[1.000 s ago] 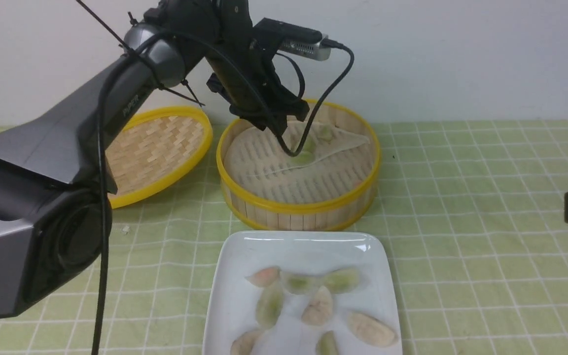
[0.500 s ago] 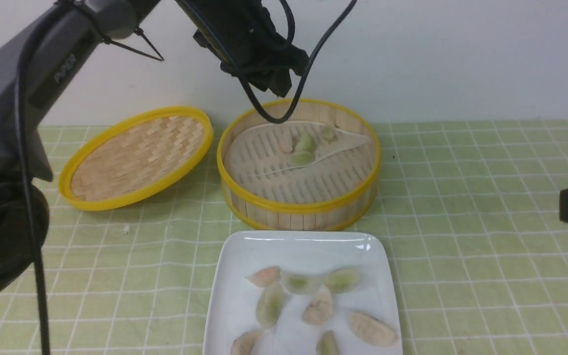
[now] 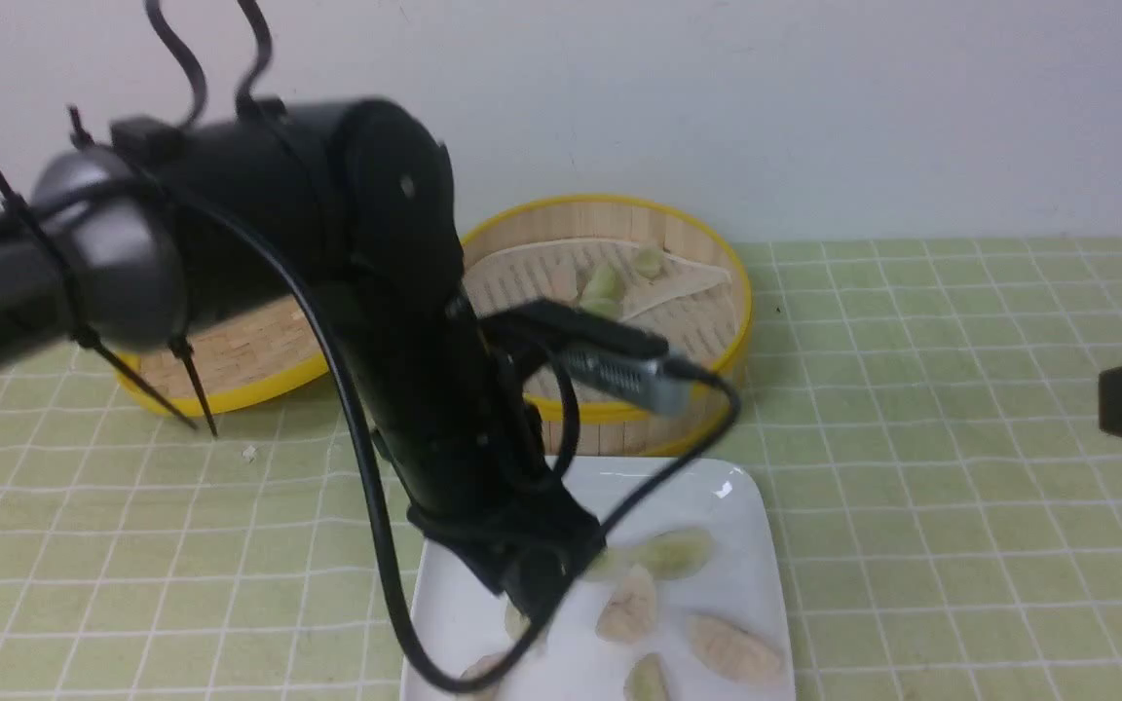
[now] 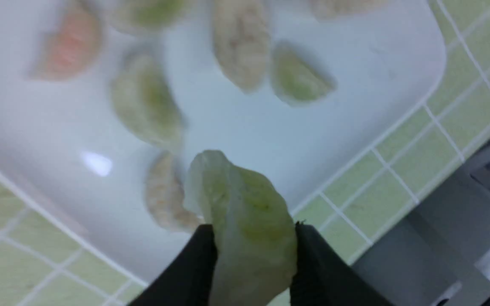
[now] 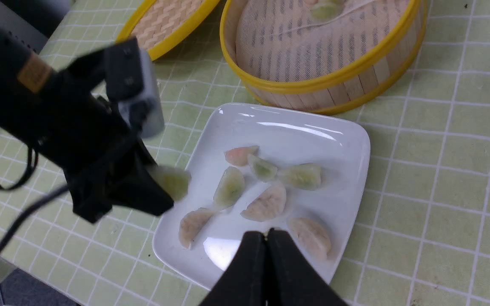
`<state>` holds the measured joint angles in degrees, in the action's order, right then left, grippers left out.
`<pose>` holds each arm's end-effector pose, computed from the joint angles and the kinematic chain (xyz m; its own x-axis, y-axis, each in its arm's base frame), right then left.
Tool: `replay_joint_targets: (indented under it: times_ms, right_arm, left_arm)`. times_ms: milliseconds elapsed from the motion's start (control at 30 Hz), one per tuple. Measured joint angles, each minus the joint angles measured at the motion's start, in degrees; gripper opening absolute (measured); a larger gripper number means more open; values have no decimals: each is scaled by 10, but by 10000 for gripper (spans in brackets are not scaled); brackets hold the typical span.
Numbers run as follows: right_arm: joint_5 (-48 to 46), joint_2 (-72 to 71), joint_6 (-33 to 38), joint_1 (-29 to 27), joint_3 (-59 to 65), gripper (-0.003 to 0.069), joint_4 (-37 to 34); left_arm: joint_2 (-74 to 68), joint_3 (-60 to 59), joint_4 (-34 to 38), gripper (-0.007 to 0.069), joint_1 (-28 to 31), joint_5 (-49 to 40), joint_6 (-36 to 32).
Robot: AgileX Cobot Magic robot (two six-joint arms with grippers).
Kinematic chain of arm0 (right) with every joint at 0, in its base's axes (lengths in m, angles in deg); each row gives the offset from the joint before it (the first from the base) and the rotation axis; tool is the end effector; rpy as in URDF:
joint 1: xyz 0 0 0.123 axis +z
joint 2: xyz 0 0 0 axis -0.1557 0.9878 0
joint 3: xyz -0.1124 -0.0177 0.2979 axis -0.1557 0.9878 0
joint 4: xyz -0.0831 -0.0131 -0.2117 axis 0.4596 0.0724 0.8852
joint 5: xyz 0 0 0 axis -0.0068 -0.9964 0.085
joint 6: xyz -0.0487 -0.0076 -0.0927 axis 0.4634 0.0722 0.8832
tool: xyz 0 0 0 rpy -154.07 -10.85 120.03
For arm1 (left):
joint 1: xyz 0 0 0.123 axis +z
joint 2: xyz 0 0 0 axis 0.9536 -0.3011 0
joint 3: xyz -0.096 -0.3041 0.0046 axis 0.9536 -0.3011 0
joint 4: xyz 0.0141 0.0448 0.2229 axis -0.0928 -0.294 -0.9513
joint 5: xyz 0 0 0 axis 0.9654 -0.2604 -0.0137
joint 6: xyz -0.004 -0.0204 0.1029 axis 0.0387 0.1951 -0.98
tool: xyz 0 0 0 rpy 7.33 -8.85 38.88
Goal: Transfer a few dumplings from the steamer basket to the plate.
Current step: Use the left arm to put the dumpling into the plate, then use the right arm to grab a dumpling from inside the steamer
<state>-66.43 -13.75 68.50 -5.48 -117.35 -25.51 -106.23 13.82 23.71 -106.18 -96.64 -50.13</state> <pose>0.0883 0.0622 0.3948 -0.7714 0.0039 -0.6364 -0.3623 0.8194 0.4442 0.2475 -0.2071 0.2728 -0.7663 0.6343 -0.1027 0.6288 0.7074 -0.3229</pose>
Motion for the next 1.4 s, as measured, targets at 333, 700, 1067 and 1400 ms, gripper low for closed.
replay_joint_targets:
  times_ms: [333, 700, 1067, 1400]
  right_arm:
    - [1, 16, 27, 0, 0, -16, 4]
    - [9, 136, 35, 0, -83, -16, 6]
    - [9, 421, 66, 86, -336, -10, 59]
    - [-13, 745, 47, 127, -665, 77, 94]
  left_arm:
    - [-39, -33, 10, 196, -26, 62, -16]
    - [-40, -32, 13, 491, -26, 62, -21]
    - [98, 9, -57, 29, 2, 13, 68]
    - [317, 9, -113, -6, 23, -30, 139]
